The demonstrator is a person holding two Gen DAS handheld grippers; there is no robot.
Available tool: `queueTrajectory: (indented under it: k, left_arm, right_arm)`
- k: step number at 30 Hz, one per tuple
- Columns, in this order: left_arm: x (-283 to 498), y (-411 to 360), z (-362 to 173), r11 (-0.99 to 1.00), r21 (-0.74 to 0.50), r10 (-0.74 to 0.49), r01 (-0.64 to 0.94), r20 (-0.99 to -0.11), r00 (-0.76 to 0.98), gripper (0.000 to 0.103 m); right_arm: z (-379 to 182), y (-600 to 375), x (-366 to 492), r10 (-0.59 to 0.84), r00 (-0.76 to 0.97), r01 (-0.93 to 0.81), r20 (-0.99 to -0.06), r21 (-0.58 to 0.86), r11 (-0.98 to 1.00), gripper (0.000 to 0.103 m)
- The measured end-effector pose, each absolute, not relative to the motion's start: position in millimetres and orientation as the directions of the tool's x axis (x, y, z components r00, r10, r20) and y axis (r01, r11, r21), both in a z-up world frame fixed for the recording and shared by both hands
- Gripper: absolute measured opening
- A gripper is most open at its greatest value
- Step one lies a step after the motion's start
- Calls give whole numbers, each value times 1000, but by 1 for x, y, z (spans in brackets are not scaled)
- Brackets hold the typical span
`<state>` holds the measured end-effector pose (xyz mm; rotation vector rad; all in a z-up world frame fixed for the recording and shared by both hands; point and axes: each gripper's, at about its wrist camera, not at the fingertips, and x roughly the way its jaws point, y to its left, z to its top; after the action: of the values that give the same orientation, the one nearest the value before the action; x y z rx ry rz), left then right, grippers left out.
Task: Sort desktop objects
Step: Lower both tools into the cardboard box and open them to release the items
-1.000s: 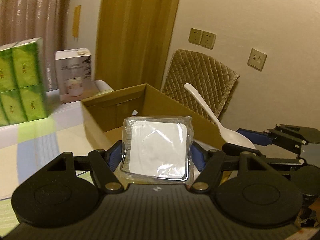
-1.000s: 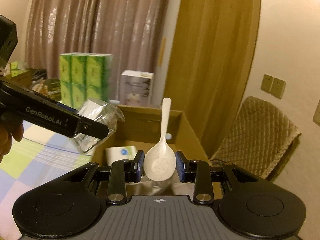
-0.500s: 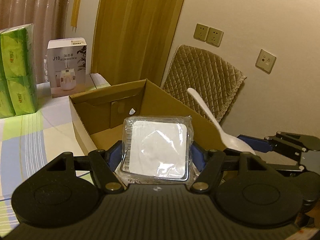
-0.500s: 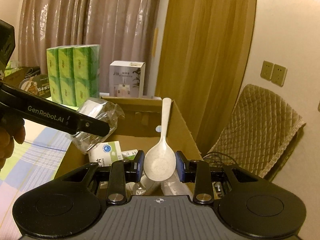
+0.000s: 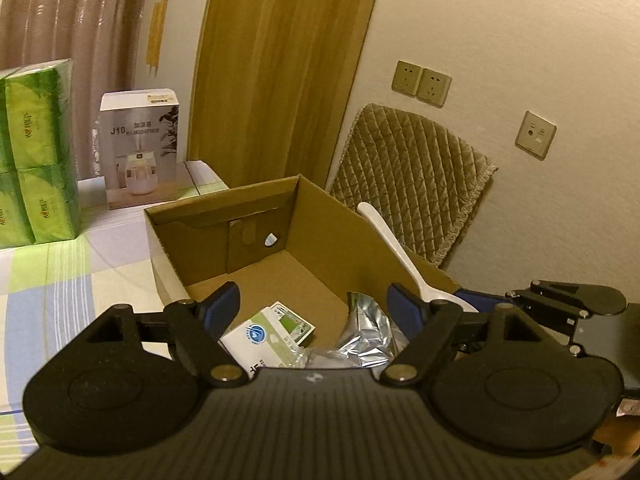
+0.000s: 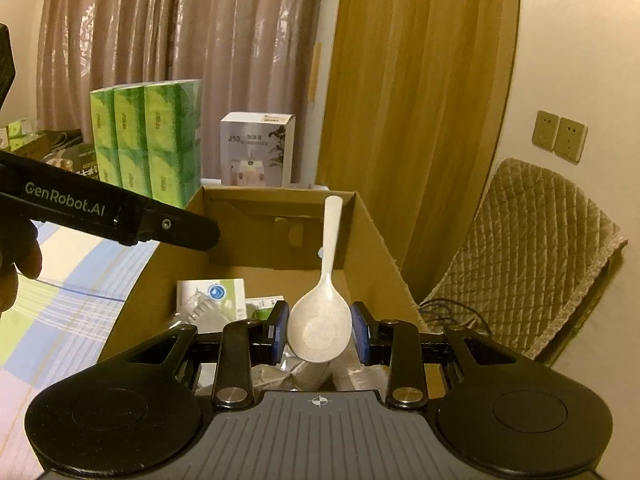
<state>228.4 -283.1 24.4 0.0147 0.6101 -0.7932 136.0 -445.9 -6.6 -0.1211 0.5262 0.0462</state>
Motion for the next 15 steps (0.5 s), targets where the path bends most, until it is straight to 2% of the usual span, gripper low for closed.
queueTrajectory:
  k: [12, 14, 15]
  left_arm:
    - [228, -281, 25, 713, -202, -659, 672, -520, 543, 77]
    - [228, -280, 25, 718, -199, -653, 667, -523, 548, 78]
    - [228, -279, 25, 720, -197, -651, 665, -524, 550, 78]
  right_arm:
    - [-3, -439, 140, 44, 875, -106, -482, -102, 989, 31]
    - [-4, -438, 141, 35, 875, -101, -483, -113, 988, 50]
    - [-4, -438, 141, 33, 875, -97, -483, -109, 989, 65]
